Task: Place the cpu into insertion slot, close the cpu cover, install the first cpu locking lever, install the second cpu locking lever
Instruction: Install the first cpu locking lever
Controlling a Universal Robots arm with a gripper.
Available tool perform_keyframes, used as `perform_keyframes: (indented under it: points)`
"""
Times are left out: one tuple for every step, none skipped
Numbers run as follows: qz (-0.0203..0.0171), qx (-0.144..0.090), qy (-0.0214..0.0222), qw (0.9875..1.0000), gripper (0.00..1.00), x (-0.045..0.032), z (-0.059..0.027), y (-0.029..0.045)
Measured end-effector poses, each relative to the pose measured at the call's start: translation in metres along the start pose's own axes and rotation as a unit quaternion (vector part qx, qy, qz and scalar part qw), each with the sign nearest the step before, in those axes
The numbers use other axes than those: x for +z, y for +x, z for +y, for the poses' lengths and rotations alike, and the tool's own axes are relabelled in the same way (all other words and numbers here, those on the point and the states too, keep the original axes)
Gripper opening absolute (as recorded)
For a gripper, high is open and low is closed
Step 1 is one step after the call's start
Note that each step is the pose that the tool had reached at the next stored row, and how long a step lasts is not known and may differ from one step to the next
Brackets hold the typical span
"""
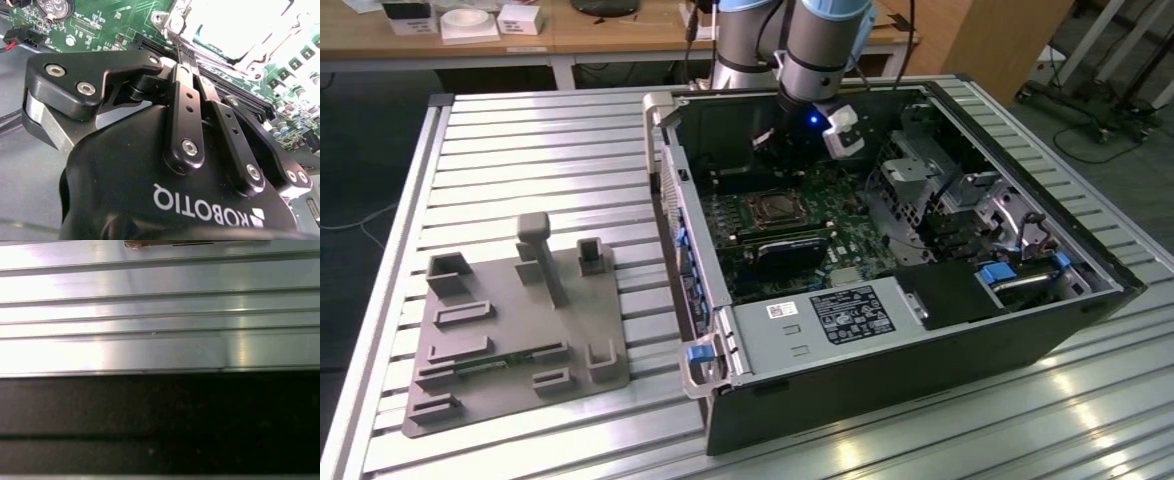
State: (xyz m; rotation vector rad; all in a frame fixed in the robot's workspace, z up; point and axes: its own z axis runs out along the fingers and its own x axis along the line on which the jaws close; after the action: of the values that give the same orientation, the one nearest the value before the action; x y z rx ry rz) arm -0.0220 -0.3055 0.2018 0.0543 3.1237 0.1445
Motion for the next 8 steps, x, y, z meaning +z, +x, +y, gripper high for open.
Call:
perform_keyframes:
  points:
    - [0.0000, 0.000, 0.0001, 1.0000, 0.10, 0.0000, -0.0002, 0.0000]
    - [0.0000, 0.000, 0.0003, 1.0000, 0.10, 0.0000, -0.0004, 0.0000]
    - [0.0000, 0.000, 0.0004, 1.0000, 0.10, 0.0001, -0.0006, 0.0000]
    - [0.0000, 0.000, 0.0006, 1.0000, 0.10, 0.0004, -0.0008, 0.0000]
    - [0.0000, 0.000, 0.0011, 1.0000, 0.10, 0.0006, -0.0011, 0.0000]
    - [-0.0001, 0.000, 0.0019, 1.0000, 0.10, 0.0009, -0.0012, -0.0001]
    - [-0.0001, 0.000, 0.0029, 1.0000, 0.10, 0.0011, -0.0014, -0.0001]
    - [-0.0001, 0.000, 0.0036, 1.0000, 0.10, 0.0012, -0.0015, -0.0001]
